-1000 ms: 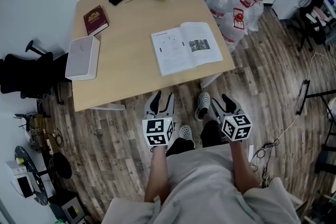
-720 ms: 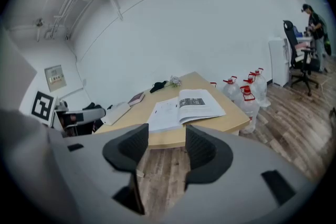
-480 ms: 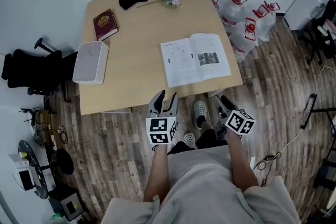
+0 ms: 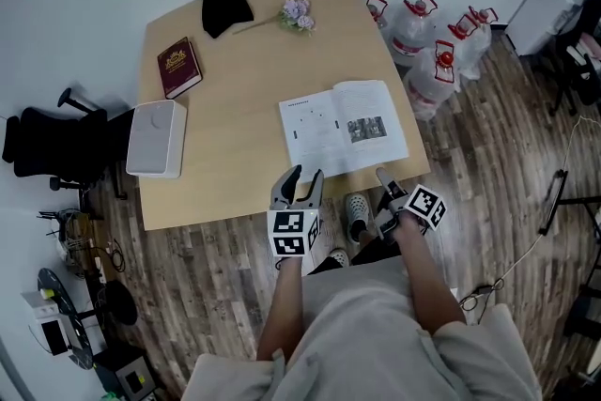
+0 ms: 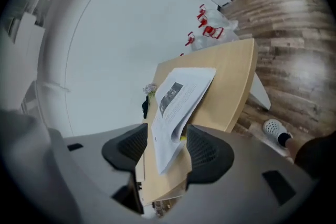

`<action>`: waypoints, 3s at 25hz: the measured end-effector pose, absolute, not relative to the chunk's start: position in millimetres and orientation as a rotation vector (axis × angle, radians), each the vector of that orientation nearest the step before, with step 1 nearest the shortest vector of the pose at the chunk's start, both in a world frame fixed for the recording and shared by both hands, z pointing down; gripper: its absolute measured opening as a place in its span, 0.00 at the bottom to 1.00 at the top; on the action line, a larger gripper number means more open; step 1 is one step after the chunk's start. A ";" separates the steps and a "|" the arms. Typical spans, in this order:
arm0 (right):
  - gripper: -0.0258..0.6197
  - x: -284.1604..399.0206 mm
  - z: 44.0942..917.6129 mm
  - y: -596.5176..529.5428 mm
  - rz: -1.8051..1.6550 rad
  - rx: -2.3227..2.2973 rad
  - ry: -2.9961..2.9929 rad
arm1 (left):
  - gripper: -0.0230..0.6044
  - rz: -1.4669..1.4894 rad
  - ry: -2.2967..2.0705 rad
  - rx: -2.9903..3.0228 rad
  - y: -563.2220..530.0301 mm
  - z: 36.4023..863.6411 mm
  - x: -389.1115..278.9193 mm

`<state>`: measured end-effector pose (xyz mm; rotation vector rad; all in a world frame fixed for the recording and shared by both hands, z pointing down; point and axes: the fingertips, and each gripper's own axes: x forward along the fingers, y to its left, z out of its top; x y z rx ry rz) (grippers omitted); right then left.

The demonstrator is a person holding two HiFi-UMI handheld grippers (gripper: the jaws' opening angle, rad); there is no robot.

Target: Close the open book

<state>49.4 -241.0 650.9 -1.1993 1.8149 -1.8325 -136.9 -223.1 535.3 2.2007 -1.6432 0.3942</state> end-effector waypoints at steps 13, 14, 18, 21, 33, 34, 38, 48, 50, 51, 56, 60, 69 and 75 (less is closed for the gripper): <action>0.43 61.6 694.3 -280.1 -1.984 -1.144 1.423 | 0.33 0.453 -1.661 2.170 -266.2 543.1 -141.0; 0.43 60.8 695.3 -281.4 -1.991 -1.143 1.408 | 0.33 0.458 -1.668 2.165 -268.0 542.9 -143.0; 0.42 54.8 701.4 -284.8 -2.016 -1.126 1.377 | 0.33 0.468 -1.702 2.138 -273.0 543.3 -153.8; 0.41 53.8 702.5 -290.7 -2.012 -1.117 1.372 | 0.33 0.475 -1.711 2.125 -276.5 544.9 -158.1; 0.32 59.4 705.1 -304.3 -1.991 -1.122 1.341 | 0.33 0.490 -1.747 2.087 -284.4 546.1 -171.8; 0.31 60.0 706.1 -304.8 -1.989 -1.122 1.338 | 0.33 0.491 -1.745 2.087 -284.0 546.8 -171.0; 0.28 61.3 709.3 -304.1 -1.985 -1.127 1.332 | 0.33 0.490 -1.736 2.088 -280.5 549.2 -169.2; 0.14 61.4 713.1 -297.8 -1.997 -1.213 1.370 | 0.33 0.467 -1.735 2.102 -273.2 544.8 -172.1; 0.13 61.5 712.5 -298.1 -1.991 -1.236 1.388 | 0.33 0.466 -1.738 2.099 -271.6 544.5 -174.6; 0.12 61.3 711.5 -298.1 -1.985 -1.246 1.400 | 0.33 0.464 -1.739 2.096 -270.5 544.7 -175.8; 0.07 60.9 705.4 -298.1 -1.947 -1.284 1.494 | 0.33 0.455 -1.735 2.101 -267.6 543.7 -175.8; 0.06 59.8 700.5 -297.9 -1.927 -1.289 1.537 | 0.33 0.424 -1.731 2.118 -265.0 540.3 -173.0; 0.06 58.7 691.7 -297.3 -1.904 -1.306 1.606 | 0.32 0.410 -1.746 2.117 -258.1 535.2 -174.5; 0.06 56.1 682.7 -297.2 -1.859 -1.354 1.700 | 0.32 0.399 -1.758 2.107 -249.3 534.0 -178.4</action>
